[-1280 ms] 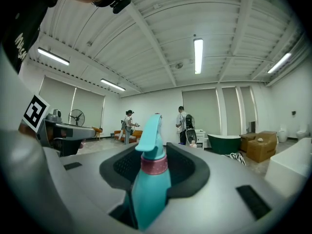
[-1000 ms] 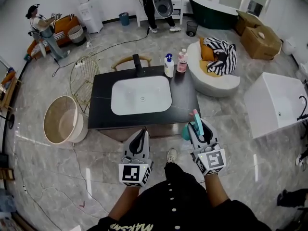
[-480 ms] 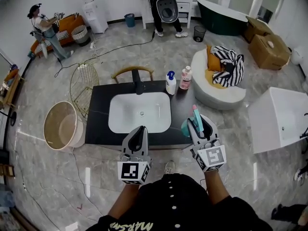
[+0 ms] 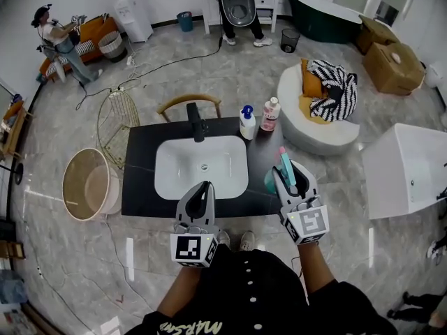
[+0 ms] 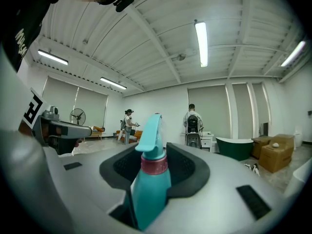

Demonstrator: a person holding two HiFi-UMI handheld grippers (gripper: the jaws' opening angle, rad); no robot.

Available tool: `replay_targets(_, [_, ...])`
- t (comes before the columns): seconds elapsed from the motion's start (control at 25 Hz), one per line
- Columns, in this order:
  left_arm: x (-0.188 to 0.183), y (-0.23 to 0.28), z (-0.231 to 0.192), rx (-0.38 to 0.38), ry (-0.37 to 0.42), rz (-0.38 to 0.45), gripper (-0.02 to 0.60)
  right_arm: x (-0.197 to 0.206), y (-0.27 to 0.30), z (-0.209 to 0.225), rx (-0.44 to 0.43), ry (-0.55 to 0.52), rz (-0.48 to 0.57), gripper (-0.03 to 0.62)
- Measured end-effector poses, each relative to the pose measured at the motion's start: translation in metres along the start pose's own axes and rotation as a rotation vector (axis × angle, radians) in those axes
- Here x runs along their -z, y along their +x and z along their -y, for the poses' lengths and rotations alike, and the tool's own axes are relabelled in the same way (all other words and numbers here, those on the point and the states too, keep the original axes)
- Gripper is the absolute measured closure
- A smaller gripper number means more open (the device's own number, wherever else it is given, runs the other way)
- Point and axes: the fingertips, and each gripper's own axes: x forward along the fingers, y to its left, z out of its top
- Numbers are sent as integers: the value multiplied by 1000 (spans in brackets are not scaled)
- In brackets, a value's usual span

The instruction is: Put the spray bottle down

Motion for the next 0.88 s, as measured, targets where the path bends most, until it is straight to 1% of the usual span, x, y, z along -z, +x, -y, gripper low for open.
replay_targets(0.28, [3,19,-20,38,-2,-28,554,7,25,4,43,-3,-23,454])
replay_targets(0.44, [8,29,-32,51,1,-32,554,21,42,6,56,-4,-40,454])
replay_targets(0.52, [16,32,-35,63,-4,-52,554,30,50,4,55,-3,-48,454])
replay_targets(0.6, [24,36,-32,91,-12,-72,554,40,60,3,49,-8,-60,454])
replay_targets(0.68, [33,46,-26,122,-10,-87,554,51,75,8,39,-19,-65,454])
replay_targets(0.76, [45,58,-24,138,-14,-102,554,66,92,14,32,-20,-72,454])
replay_targets(0.88, [66,59,-21,154,-47,-169,554,93,102,13,28,2,-107,454])
